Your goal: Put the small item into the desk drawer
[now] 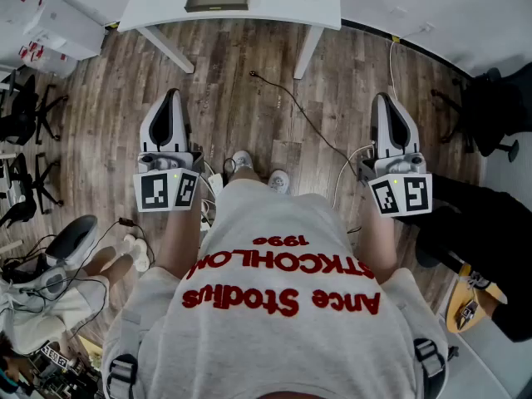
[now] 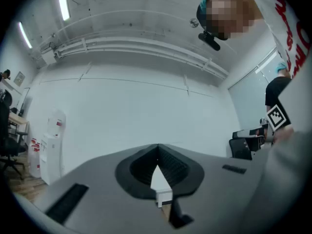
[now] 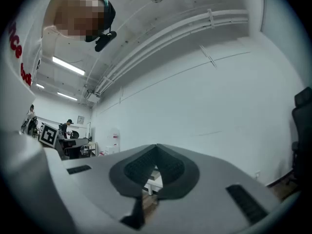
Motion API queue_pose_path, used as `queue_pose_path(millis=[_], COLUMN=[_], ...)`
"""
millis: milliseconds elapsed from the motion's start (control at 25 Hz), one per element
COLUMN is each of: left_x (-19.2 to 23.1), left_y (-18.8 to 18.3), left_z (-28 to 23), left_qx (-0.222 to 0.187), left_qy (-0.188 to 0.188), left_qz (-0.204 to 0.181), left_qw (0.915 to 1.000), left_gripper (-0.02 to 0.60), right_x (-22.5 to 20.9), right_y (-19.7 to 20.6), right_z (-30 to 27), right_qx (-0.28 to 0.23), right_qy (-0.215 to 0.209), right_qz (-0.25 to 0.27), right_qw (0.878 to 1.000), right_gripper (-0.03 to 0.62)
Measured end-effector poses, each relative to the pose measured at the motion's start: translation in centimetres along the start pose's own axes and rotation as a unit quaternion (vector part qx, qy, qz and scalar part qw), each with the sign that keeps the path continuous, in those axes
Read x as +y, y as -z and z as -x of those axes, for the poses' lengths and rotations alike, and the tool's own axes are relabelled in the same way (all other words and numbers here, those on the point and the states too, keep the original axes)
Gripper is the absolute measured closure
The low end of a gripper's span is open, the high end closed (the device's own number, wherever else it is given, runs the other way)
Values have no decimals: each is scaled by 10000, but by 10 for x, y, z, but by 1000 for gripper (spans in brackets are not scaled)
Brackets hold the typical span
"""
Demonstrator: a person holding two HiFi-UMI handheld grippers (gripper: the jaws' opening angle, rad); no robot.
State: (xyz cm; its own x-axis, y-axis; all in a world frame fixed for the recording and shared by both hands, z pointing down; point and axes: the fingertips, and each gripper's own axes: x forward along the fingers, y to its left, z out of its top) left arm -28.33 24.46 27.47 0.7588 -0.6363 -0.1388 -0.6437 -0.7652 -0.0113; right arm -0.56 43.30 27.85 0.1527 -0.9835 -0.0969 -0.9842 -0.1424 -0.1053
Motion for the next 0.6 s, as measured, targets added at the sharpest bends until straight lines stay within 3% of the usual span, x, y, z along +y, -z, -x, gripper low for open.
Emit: queue_pose_path(millis=[200,600], left_x=[-4,-8], left_y=[-3,-6], left_z=[-8,-37], left_qx=[-18,-40], left_qy=[61,236], left_qz=[-21,-124], left_qw=[10000,9996], left_gripper=[575,575], right_x=[1,-4], right_y=[-8,-9], right_z=[-5,-28], right_qx=[-60,-135], right_qy=[-35,-129], right_qz=[170,-115], right_qw=[9998,9998], right_gripper=[591,589])
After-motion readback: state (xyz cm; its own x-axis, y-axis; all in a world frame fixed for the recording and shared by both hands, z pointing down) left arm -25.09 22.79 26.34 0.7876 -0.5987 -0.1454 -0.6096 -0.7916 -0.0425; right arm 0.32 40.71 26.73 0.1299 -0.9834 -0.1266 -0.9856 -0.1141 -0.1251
